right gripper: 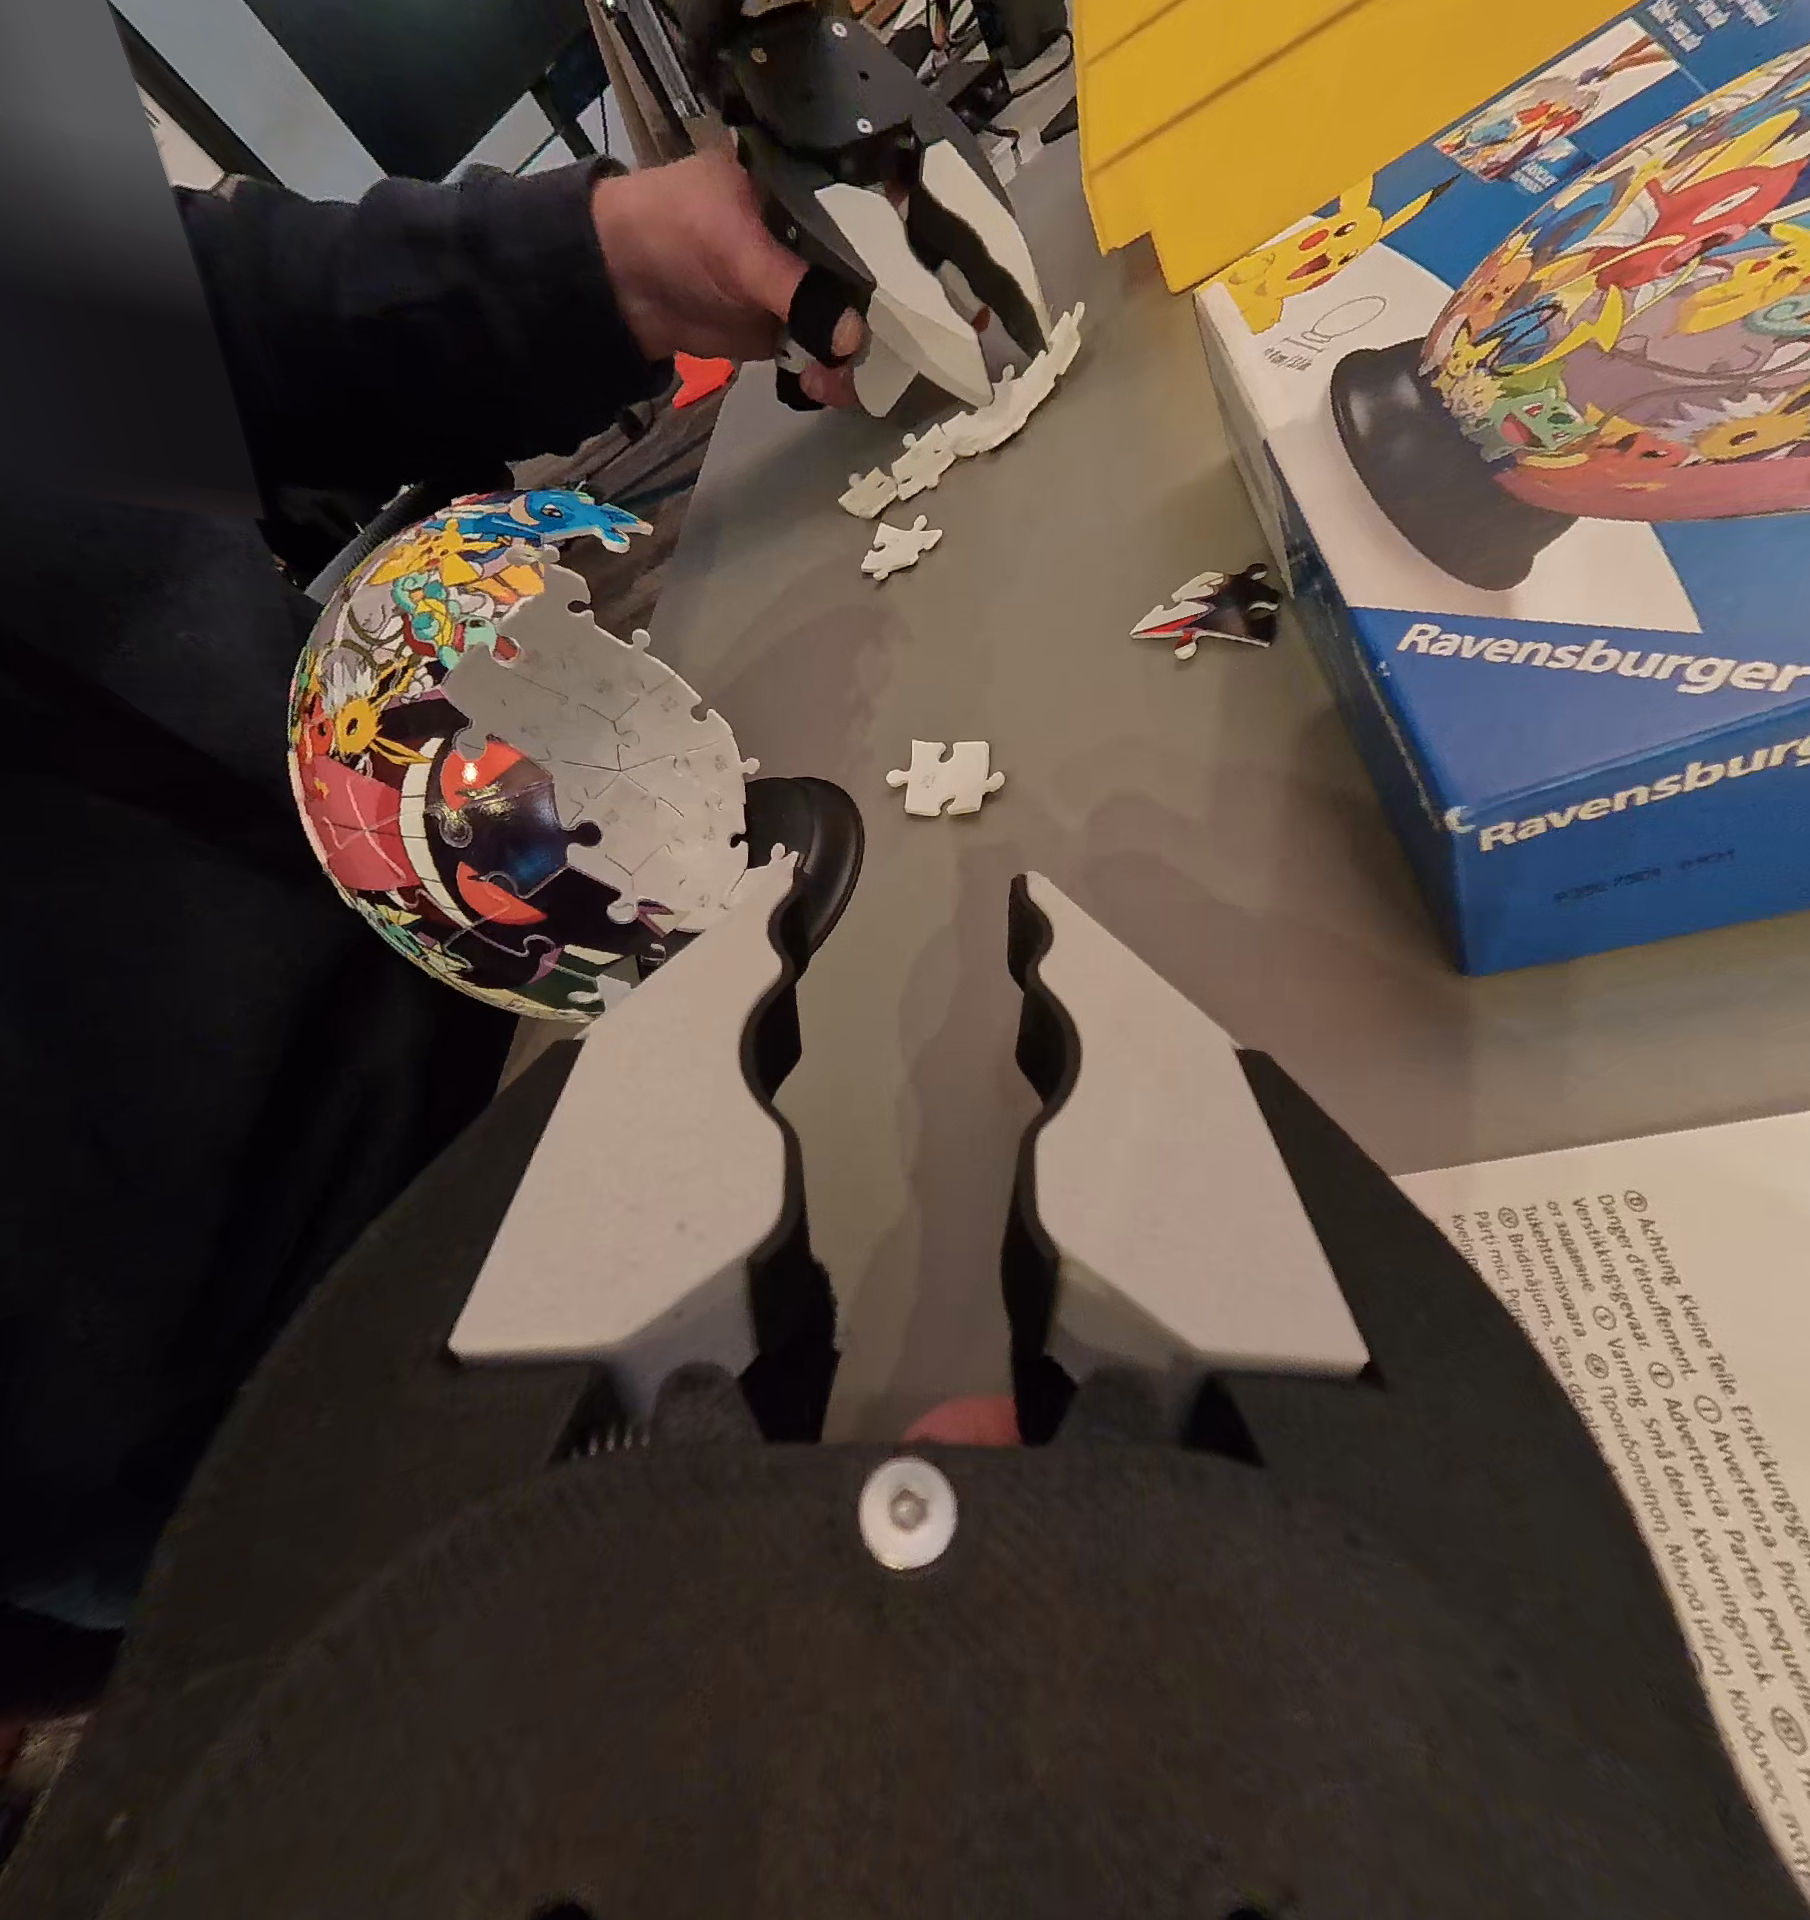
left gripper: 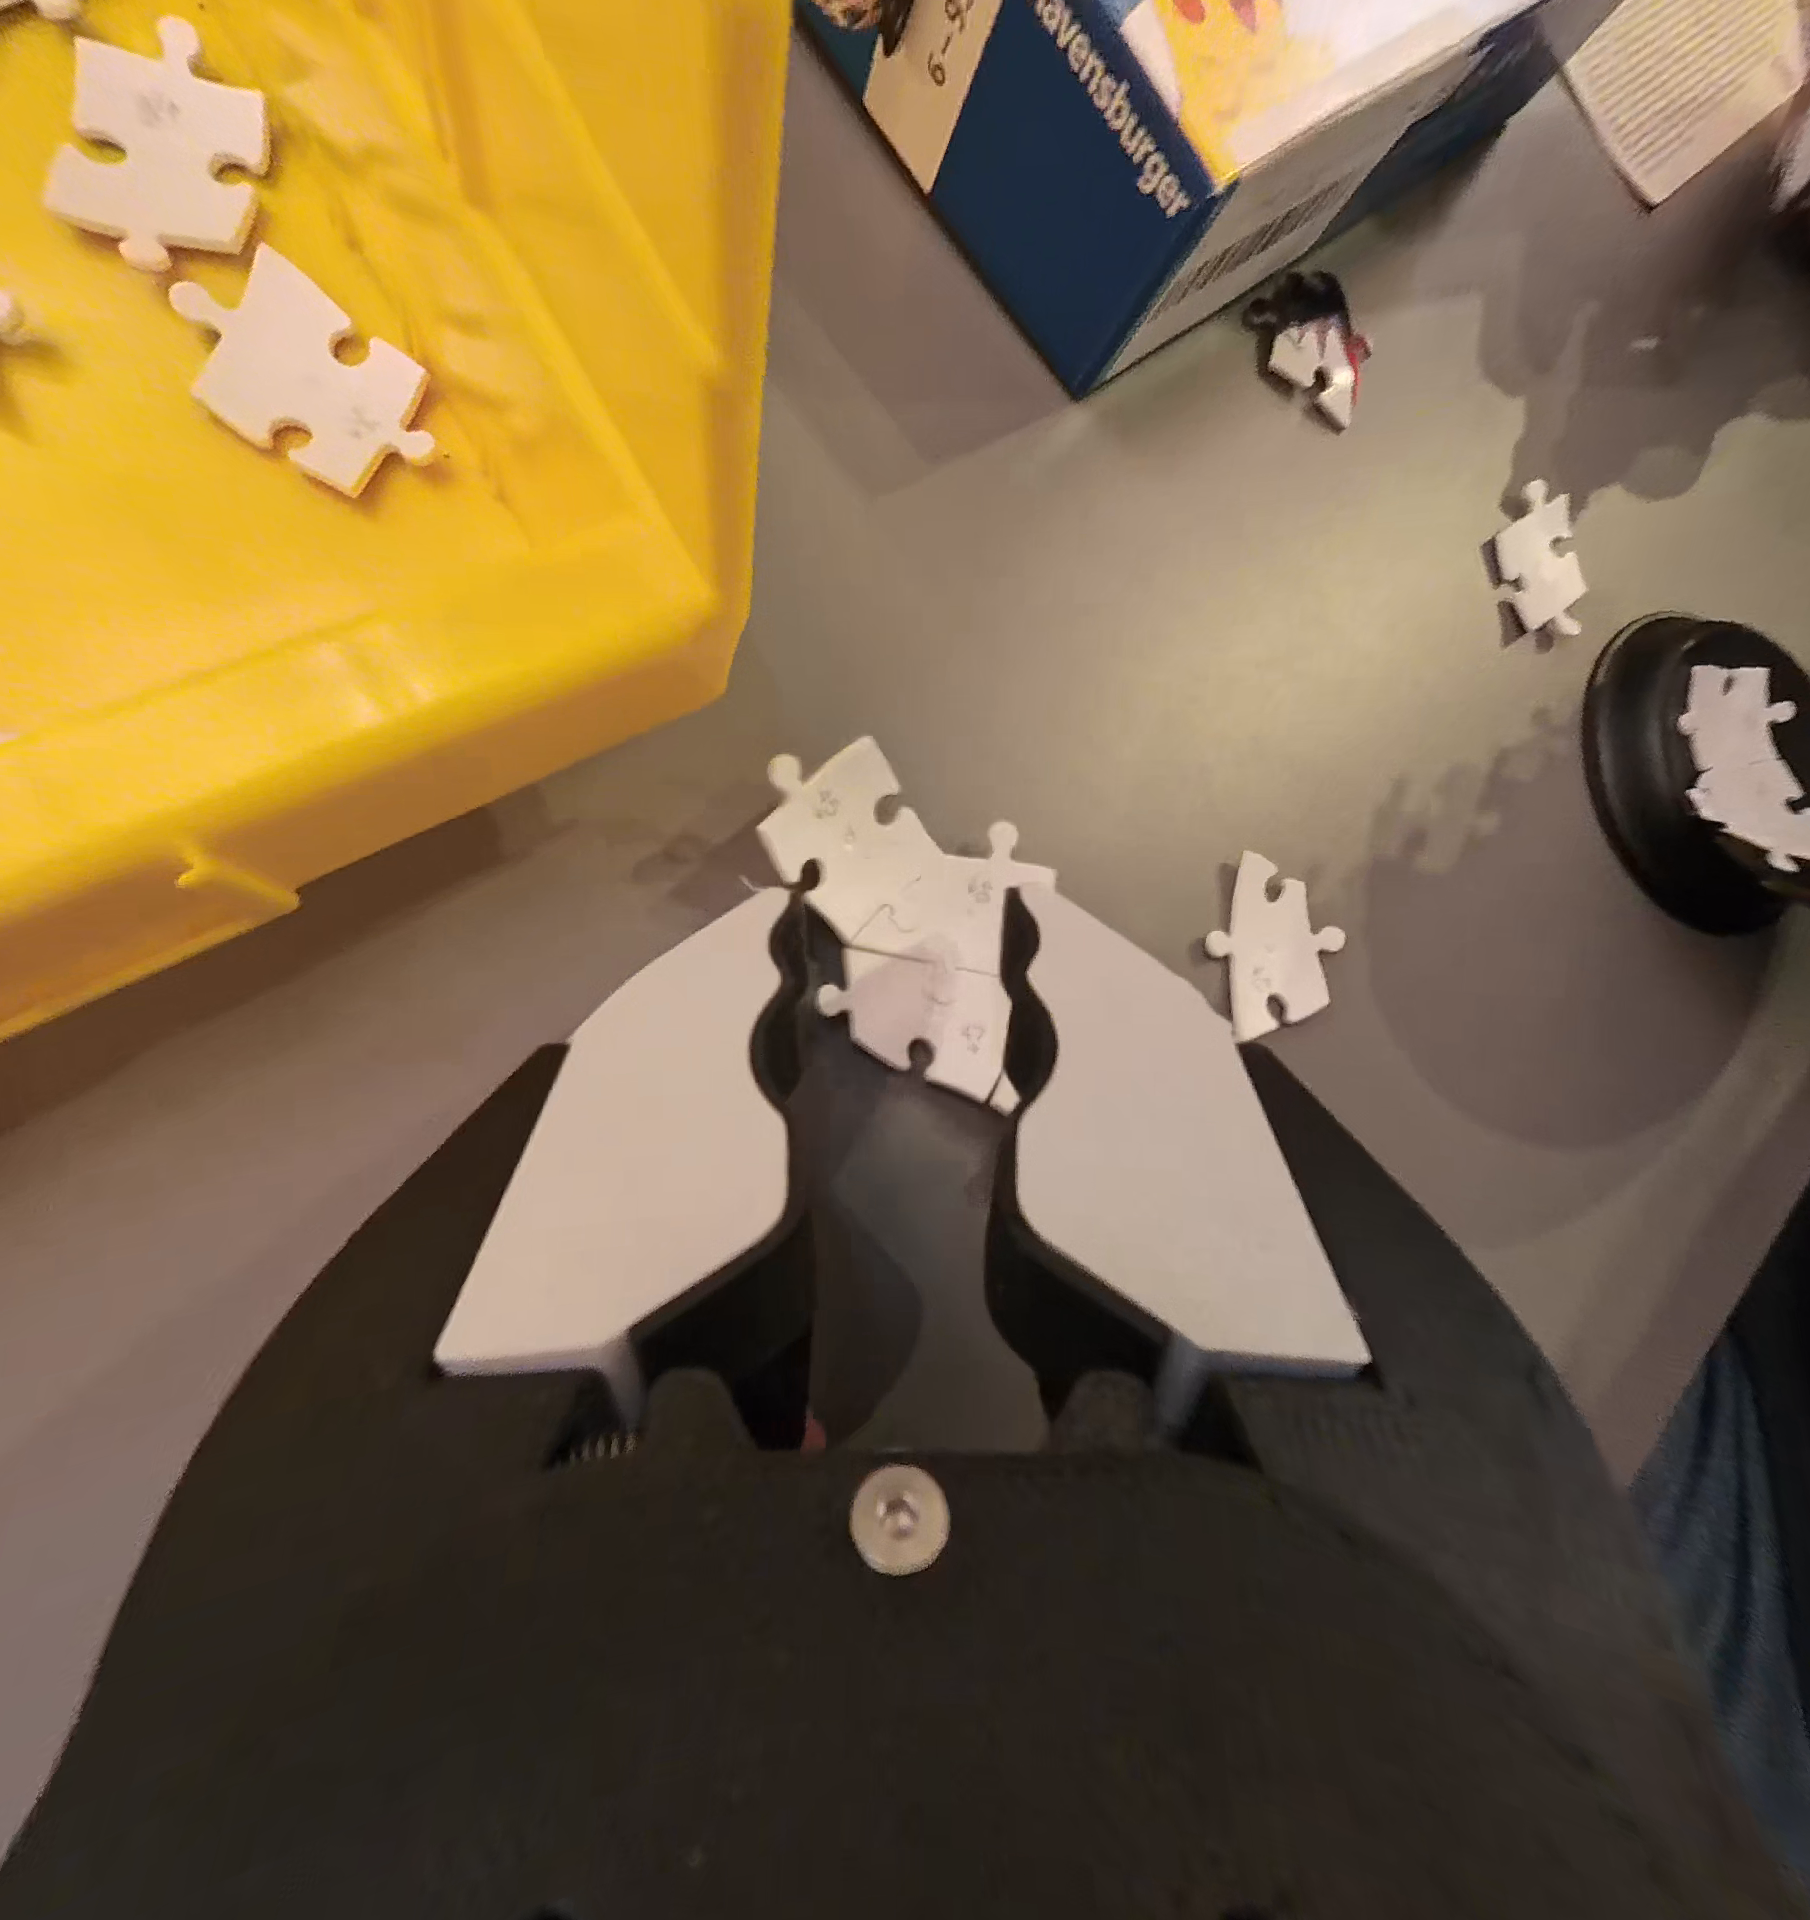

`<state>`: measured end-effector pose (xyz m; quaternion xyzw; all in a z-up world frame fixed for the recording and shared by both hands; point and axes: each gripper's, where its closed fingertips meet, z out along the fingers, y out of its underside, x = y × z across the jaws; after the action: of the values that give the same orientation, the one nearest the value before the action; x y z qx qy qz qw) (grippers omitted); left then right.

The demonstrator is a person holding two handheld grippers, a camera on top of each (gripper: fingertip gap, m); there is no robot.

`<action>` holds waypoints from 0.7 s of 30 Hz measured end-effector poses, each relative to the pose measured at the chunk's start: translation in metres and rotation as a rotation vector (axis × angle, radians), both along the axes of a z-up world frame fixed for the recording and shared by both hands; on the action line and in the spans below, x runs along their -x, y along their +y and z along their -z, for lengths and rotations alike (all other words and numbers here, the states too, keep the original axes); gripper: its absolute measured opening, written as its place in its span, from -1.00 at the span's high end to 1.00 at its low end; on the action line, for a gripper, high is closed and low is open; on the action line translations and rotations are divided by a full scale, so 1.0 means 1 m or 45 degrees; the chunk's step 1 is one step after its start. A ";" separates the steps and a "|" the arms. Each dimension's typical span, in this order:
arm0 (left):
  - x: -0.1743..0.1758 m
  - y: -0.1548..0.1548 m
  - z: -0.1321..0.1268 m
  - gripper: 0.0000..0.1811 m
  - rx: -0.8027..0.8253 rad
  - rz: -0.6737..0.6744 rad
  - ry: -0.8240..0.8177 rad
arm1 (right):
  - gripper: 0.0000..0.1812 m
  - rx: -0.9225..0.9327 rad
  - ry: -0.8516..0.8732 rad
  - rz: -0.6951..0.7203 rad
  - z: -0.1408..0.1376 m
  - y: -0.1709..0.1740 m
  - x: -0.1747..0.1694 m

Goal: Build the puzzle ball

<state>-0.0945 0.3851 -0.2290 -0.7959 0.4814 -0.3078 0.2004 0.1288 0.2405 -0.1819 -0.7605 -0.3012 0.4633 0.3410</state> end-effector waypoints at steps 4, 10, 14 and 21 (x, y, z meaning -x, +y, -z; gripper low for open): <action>-0.004 -0.002 0.002 0.76 -0.023 0.042 0.019 | 0.59 0.001 0.008 0.002 -0.001 0.000 0.000; 0.008 -0.008 -0.016 0.60 -0.004 -0.012 -0.040 | 0.59 0.002 0.017 0.007 -0.002 0.001 -0.001; 0.008 -0.044 -0.030 0.58 -0.090 0.118 -0.007 | 0.59 0.007 0.020 0.005 -0.002 0.001 -0.001; -0.017 -0.094 -0.007 0.52 -0.204 0.330 0.157 | 0.59 0.000 0.024 0.005 -0.003 0.001 -0.002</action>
<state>-0.0778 0.2913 -0.2219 -0.7260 0.6143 -0.2424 0.1918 0.1304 0.2410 -0.1791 -0.7566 -0.2966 0.4698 0.3449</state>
